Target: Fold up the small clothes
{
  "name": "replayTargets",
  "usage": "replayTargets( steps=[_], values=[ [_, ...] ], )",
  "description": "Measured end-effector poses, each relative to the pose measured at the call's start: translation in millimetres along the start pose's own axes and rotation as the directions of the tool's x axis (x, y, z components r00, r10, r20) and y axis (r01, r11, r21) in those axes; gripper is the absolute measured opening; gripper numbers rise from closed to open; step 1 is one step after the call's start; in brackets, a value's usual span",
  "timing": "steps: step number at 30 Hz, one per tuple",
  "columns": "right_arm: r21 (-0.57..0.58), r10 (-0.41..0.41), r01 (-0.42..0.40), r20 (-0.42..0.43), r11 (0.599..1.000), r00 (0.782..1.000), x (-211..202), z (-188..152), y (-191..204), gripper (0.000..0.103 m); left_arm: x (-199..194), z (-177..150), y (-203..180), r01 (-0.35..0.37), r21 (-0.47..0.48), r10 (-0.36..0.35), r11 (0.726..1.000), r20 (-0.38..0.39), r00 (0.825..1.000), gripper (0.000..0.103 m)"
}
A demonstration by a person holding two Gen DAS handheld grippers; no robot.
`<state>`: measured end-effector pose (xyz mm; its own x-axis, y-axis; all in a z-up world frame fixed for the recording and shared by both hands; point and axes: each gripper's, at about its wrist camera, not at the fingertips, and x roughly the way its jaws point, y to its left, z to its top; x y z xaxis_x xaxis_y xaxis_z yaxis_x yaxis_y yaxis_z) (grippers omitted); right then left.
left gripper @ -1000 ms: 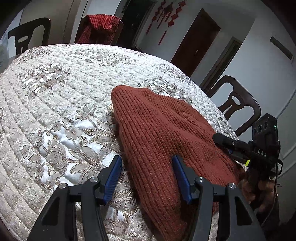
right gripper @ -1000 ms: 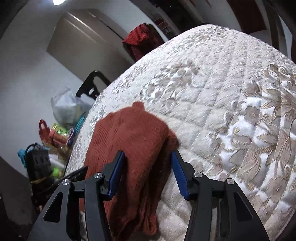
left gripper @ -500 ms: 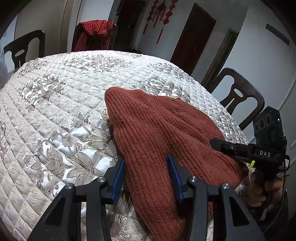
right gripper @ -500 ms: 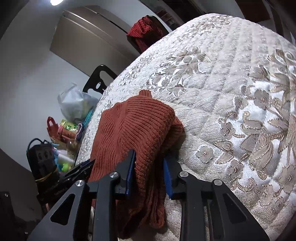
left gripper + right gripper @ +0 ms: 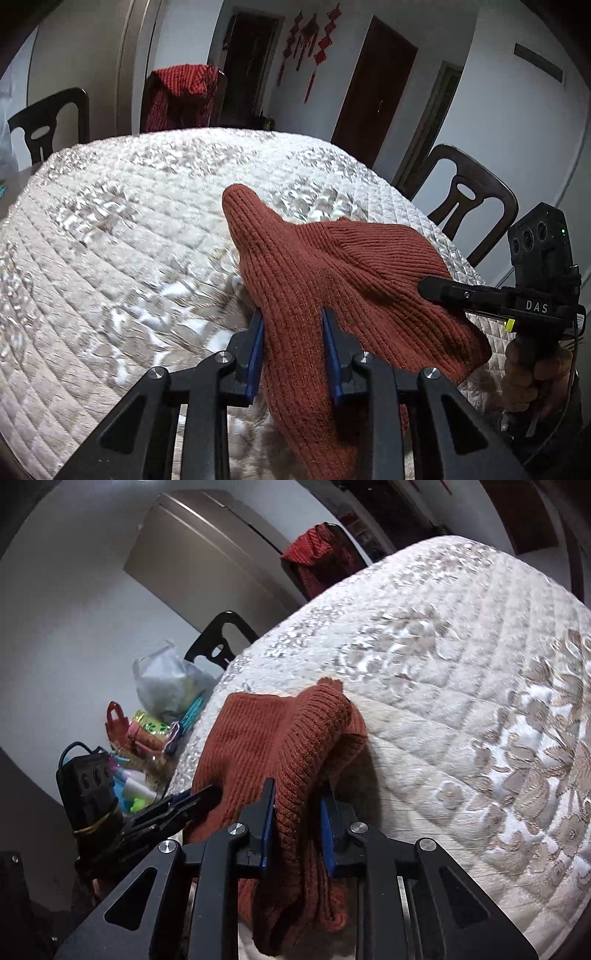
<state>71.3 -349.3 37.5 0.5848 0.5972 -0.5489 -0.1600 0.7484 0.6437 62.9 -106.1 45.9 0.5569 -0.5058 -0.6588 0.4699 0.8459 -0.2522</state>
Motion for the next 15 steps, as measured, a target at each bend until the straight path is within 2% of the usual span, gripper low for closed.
replayTargets(
  steps=[6, 15],
  values=[
    [-0.032, 0.03, -0.03, -0.013, 0.999, 0.999, 20.3, 5.7, 20.5, 0.021, -15.0, 5.8, 22.5, -0.033, -0.009, 0.033, 0.999, 0.025, 0.999, 0.031],
    [-0.084, 0.089, -0.096, -0.084, 0.992, 0.993, 92.6, 18.6, 65.5, 0.021, -36.8, 13.8, 93.6, -0.106, -0.072, 0.109, 0.992, 0.044, 0.993, 0.031]
  ],
)
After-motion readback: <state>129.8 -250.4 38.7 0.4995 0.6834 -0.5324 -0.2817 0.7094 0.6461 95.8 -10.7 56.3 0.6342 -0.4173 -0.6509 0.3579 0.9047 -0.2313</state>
